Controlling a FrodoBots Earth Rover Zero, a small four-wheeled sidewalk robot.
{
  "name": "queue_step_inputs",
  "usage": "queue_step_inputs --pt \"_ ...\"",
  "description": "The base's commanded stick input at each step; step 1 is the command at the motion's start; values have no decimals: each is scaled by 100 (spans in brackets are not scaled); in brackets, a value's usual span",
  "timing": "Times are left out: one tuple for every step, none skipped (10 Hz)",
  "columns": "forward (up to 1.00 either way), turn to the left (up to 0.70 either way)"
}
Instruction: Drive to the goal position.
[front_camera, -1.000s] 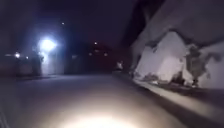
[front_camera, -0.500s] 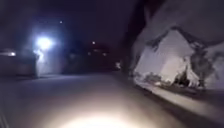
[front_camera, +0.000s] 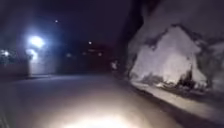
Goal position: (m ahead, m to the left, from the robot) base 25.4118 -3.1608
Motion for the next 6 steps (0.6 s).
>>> queue_step_inputs --pt "70 0" --pt "70 0" --pt "70 0" --pt "70 0" --pt "70 0" --pt "70 0"
